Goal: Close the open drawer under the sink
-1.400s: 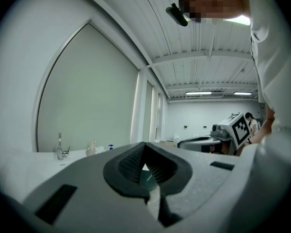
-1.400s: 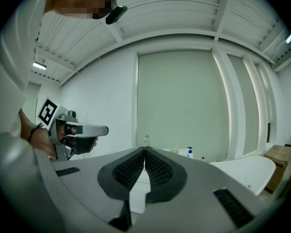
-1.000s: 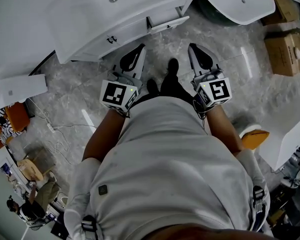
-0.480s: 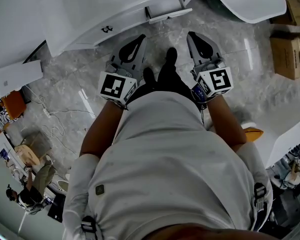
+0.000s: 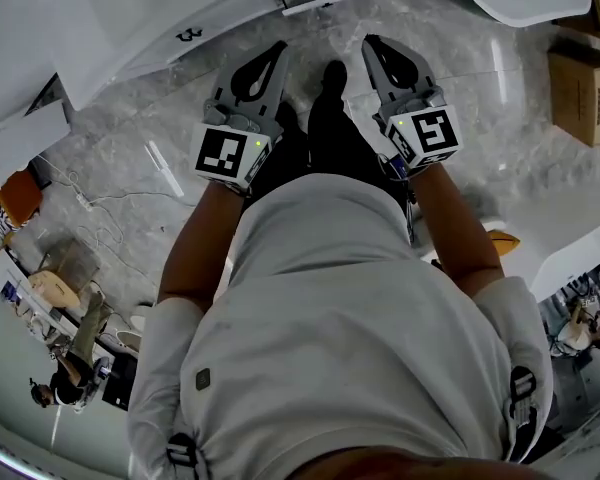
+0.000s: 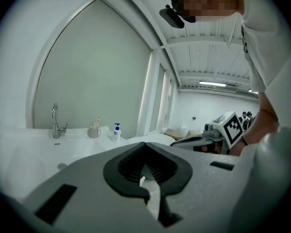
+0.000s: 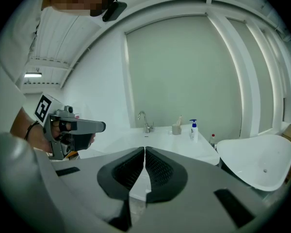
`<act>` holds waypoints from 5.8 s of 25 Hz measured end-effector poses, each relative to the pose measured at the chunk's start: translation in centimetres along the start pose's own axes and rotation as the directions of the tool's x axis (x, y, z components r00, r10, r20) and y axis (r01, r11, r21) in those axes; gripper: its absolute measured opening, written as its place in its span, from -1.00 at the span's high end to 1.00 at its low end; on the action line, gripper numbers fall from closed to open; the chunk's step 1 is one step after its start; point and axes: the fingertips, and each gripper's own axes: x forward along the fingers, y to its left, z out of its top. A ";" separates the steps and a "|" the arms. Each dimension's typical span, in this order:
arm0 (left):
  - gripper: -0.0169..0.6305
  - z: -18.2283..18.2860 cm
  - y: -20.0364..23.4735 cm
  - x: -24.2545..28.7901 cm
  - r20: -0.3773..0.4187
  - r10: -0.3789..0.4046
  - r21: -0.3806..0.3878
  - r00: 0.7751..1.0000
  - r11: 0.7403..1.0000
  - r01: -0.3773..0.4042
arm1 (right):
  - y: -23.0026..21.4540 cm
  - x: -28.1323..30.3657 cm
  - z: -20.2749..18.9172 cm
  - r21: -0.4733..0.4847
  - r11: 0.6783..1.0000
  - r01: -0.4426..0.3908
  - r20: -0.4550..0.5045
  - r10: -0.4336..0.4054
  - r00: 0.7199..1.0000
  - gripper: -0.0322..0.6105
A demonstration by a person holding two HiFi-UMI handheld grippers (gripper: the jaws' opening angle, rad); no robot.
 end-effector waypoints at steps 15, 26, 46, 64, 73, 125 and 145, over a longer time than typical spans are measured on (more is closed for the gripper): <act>0.92 -11.3 3.4 5.0 -0.109 0.010 -0.016 0.994 1.000 -0.012 | -2.5 7.2 -12.0 0.044 0.999 -0.023 -0.110 0.028 0.993 0.64; 0.92 -19.7 6.1 9.6 -0.155 0.017 -0.032 0.988 0.999 -0.022 | -6.9 12.1 -22.1 0.078 0.996 0.040 -0.199 -0.024 0.980 0.47; 0.92 -31.4 8.7 15.3 -0.155 0.081 -0.091 0.985 0.991 -0.096 | -11.7 21.1 -37.5 0.049 0.995 0.082 -0.287 -0.065 0.956 0.32; 0.92 -33.8 9.5 17.8 -0.175 0.050 -0.105 0.983 0.992 -0.069 | -14.1 24.9 -42.8 0.095 0.982 0.165 -0.326 -0.126 0.937 0.29; 0.92 -33.3 9.7 17.9 -0.163 0.033 -0.119 0.986 0.991 -0.053 | -14.3 25.0 -42.8 0.069 0.982 0.178 -0.334 -0.145 0.931 0.37; 0.92 -30.3 12.0 19.9 -0.153 0.059 -0.120 0.986 0.990 -0.078 | -17.2 32.2 -37.6 0.008 0.998 0.069 -0.332 -0.063 0.941 0.15; 0.92 -12.9 8.2 11.9 -0.020 0.072 -0.048 0.997 0.996 -0.073 | -10.6 18.4 -17.7 -0.035 0.999 0.023 -0.207 -0.029 0.978 0.26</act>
